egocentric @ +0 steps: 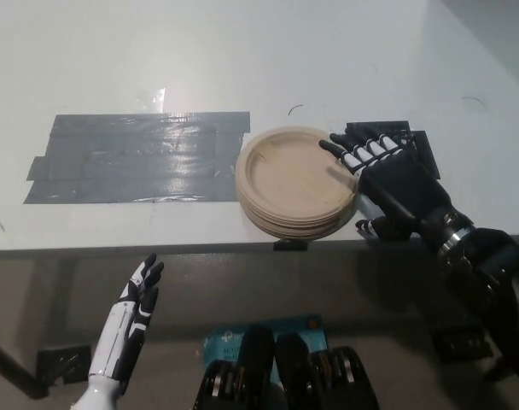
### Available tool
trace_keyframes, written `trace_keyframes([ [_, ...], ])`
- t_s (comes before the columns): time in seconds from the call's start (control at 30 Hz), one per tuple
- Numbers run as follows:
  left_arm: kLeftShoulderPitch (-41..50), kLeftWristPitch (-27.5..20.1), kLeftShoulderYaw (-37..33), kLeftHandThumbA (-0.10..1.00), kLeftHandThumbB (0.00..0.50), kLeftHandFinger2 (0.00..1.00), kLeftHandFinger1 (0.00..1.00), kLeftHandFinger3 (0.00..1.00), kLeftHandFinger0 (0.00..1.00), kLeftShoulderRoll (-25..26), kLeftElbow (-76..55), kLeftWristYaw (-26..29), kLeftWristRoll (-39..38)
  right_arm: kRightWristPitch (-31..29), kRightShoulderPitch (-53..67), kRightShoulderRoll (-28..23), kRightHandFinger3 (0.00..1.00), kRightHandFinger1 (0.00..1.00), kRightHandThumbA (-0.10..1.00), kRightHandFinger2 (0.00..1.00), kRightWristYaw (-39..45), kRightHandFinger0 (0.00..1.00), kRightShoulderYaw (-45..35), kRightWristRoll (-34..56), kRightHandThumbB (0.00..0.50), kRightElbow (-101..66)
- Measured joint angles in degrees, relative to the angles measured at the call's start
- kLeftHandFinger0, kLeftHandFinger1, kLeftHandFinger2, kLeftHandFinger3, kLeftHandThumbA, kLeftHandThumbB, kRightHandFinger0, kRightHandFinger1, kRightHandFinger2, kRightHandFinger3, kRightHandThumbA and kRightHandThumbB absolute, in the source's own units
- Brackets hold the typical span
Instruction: A stack of plates is kept in the middle of the desk close to the robot and the robot grabs the stack with its right hand, picks it up and hands it to a person.
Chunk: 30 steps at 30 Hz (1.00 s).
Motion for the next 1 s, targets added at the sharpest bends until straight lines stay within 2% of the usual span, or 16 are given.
trace_keyframes([
  [0.4,-0.39,0.00,-0.02,1.00,0.000,1.00,1.00,1.00,1.00,0.02,0.00,-0.02,0.00,-0.14,-0.87,0.22,1.00,1.00,0.95,1.00,0.41,1.00,1.25,-1.21,0.500,2.23],
  [1.0,-0.46,0.00,-0.02,1.00,0.000,1.00,1.00,1.00,1.00,0.02,0.00,-0.04,-0.03,-0.63,-0.86,2.34,1.00,1.00,0.91,1.00,-6.20,1.00,2.60,-3.18,0.500,7.87],
])
